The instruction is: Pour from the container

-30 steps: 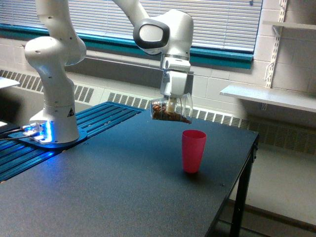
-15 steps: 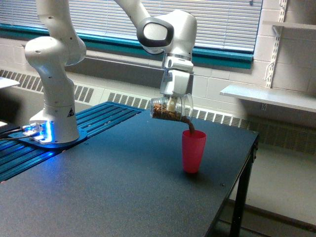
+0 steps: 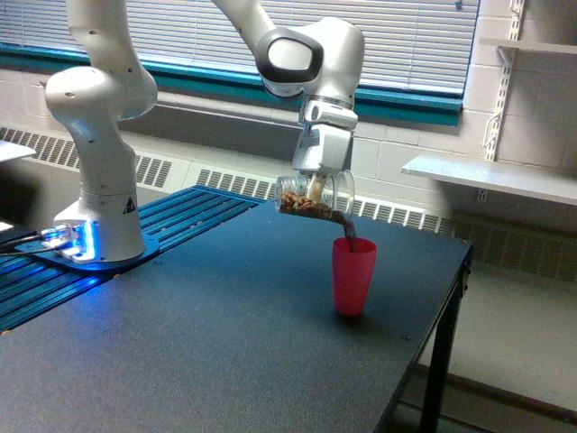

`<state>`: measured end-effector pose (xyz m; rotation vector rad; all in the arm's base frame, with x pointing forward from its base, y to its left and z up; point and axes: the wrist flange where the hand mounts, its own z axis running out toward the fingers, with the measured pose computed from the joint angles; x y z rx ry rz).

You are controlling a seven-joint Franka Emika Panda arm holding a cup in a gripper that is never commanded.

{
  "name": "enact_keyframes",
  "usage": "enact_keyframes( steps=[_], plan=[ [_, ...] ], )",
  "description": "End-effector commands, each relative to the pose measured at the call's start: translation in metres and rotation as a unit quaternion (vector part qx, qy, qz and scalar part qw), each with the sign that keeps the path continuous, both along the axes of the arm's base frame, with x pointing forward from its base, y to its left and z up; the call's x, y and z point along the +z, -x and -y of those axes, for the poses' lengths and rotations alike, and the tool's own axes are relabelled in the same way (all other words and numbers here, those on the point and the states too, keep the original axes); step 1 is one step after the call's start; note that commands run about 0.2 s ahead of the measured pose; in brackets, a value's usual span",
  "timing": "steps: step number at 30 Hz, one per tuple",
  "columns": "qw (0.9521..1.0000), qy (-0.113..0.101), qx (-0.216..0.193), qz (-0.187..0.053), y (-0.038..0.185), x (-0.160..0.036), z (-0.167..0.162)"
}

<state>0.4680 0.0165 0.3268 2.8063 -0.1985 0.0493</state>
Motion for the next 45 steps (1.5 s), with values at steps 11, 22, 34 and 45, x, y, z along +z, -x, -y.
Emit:
enact_keyframes(
  steps=[11,22,34,45],
  plan=[
    [0.9994,0.027,0.012,-0.017,-0.002,0.008,-0.003],
    [0.9987,0.039,0.017,-0.026,-0.006,0.015,-0.004],
    [0.9973,0.052,0.025,-0.045,-0.011,0.022,-0.006],
    [0.9948,0.071,0.037,-0.063,-0.015,0.029,-0.005]
  ],
)
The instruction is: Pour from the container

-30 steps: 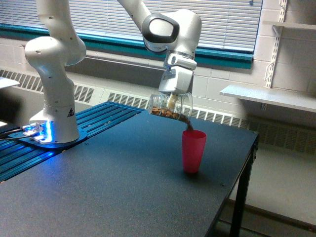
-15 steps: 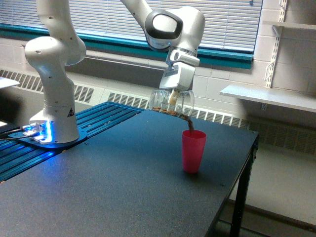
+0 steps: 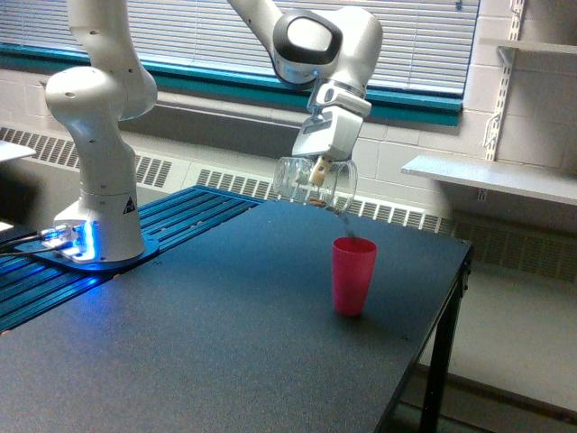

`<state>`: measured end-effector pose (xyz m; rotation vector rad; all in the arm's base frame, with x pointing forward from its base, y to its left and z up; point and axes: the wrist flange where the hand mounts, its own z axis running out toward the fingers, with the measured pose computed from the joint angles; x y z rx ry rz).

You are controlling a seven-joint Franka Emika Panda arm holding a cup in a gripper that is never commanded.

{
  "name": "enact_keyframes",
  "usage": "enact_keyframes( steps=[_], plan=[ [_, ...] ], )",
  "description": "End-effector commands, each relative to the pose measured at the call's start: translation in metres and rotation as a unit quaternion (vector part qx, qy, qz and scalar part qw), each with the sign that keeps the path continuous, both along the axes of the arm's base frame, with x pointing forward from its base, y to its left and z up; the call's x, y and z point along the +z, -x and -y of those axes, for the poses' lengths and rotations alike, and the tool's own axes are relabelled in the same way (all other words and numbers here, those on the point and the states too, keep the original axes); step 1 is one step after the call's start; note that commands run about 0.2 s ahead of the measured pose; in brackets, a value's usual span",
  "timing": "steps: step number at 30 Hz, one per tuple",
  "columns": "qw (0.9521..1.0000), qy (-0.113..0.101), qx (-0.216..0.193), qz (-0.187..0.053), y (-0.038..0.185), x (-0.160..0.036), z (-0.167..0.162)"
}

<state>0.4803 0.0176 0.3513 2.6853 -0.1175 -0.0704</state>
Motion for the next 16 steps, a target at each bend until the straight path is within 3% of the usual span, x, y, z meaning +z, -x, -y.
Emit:
enact_keyframes(
  steps=[1,16],
  plan=[
    [0.9997,0.010,0.019,-0.015,-0.0030,0.0043,-0.0038],
    [0.9996,-0.006,0.015,-0.021,-0.0017,0.0014,-0.0029]
  ],
)
